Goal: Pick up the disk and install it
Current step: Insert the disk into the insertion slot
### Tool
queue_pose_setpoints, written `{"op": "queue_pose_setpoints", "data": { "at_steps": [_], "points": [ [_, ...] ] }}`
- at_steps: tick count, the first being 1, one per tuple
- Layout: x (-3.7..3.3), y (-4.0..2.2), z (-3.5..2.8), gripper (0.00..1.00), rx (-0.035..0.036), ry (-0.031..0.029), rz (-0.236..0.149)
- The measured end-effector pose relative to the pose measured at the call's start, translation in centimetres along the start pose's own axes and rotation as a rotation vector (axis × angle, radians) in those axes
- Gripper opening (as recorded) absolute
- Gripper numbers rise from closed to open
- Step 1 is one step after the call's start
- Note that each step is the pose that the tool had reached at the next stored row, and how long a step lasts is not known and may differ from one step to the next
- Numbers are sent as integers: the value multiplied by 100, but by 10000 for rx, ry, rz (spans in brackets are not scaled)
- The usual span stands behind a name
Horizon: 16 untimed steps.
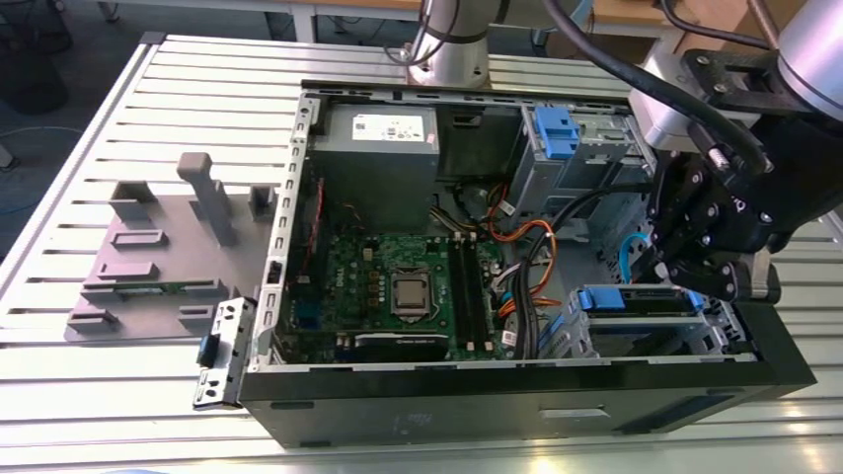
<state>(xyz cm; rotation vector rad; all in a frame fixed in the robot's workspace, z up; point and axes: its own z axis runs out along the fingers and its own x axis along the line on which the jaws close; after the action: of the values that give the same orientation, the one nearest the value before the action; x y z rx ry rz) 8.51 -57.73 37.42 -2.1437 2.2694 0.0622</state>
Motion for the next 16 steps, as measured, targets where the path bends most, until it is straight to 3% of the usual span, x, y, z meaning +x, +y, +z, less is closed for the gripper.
{"op": "queue_pose_setpoints", "data": {
  "at_steps": [16],
  "points": [
    [1,-9,38,11,0,-1,0]
  ]
}}
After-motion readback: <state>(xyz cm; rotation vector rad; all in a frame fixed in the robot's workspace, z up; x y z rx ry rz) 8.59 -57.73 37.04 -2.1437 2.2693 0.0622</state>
